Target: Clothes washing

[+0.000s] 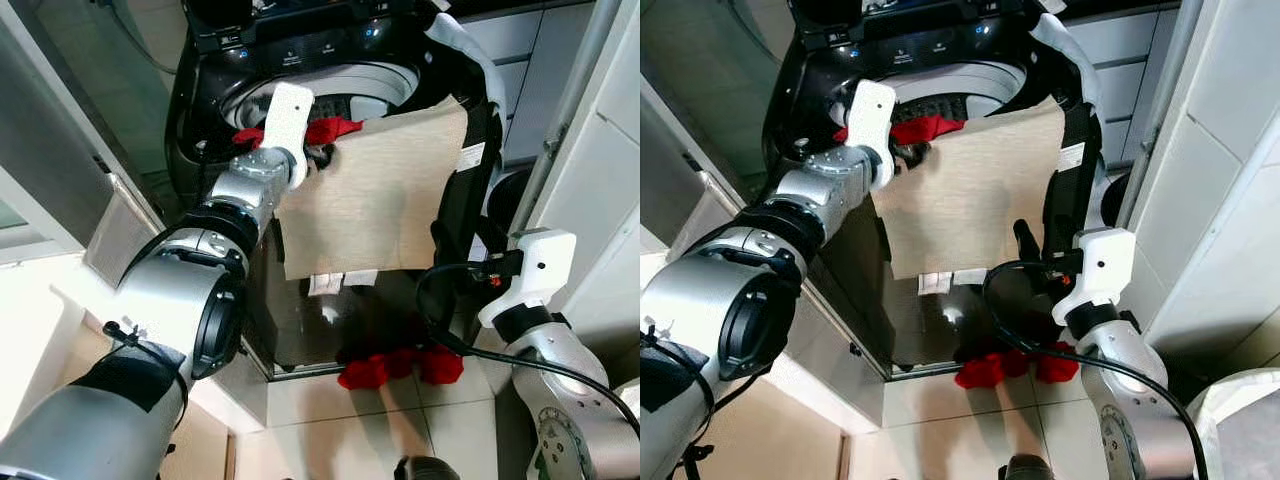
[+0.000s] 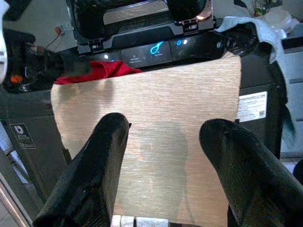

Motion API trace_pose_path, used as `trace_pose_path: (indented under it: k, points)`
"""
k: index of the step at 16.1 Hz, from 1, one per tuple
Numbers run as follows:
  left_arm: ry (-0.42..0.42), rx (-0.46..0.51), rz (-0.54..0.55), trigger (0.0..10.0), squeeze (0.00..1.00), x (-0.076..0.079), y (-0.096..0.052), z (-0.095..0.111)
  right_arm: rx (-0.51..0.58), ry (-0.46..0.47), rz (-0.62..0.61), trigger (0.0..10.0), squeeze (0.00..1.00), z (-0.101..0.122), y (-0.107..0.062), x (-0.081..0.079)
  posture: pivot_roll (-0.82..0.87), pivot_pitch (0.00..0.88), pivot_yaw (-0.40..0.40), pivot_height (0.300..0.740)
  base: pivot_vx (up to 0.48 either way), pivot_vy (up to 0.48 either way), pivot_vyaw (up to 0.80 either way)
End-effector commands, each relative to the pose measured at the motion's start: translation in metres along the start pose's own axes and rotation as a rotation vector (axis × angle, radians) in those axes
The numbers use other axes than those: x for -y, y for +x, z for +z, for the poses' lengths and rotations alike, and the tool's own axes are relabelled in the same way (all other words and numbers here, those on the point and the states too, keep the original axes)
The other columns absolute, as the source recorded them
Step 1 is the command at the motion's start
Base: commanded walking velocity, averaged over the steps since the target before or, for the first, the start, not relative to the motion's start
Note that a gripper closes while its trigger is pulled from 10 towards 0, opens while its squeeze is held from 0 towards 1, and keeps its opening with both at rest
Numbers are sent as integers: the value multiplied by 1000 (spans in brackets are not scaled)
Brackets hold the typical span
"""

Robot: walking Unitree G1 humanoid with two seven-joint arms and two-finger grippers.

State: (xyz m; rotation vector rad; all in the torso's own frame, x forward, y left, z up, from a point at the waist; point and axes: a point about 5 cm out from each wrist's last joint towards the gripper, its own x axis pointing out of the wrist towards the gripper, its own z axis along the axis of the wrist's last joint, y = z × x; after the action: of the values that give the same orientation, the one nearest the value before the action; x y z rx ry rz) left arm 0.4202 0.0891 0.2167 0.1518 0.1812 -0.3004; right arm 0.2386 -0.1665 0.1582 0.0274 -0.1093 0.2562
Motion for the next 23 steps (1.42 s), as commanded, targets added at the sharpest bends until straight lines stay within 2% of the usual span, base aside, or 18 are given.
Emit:
trace_pose_path:
  k: [1,2,4,7,11,14,17,18,21,23]
  points:
    - [21,19,30,10000,0,-10,-2,1,12,-2,6,10000,263,5,-3,-3,-459,0,208,740,0,0,0]
    - [-18,32,21,10000,0,-11,-2,2,7,0,-1,10000,259,5,-6,-3,-465,0,212,740,450,0,0]
    - [-43,27,32,10000,0,-11,-2,-1,1,2,-4,10000,263,4,-8,-4,-472,0,214,740,472,0,0]
    - [-114,-15,36,10000,0,-6,-1,-13,-10,4,-10,10000,263,4,-12,-5,-481,0,212,740,480,0,0]
    - [-148,-12,50,10000,0,-5,-1,-14,-21,1,-16,10000,267,4,-15,-6,-491,0,217,740,480,0,0]
    - [-99,54,113,10000,0,-14,-2,6,-27,2,-19,10000,267,3,-17,-6,-490,0,219,740,160,0,0]
    - [-133,99,129,10000,0,-21,-4,24,-30,6,-9,10000,267,3,-16,-8,-480,0,215,740,0,0,0]
    - [-107,134,131,10000,0,-24,-5,34,-17,15,16,10000,267,6,-12,-11,-471,0,213,740,0,0,0]
    - [-55,237,137,10000,0,-37,-11,60,23,44,129,10000,271,21,-2,-22,-444,0,202,740,0,0,0]
    - [-48,290,116,10000,0,-51,-18,72,90,88,295,10000,267,49,5,-35,-417,0,191,740,0,0,0]
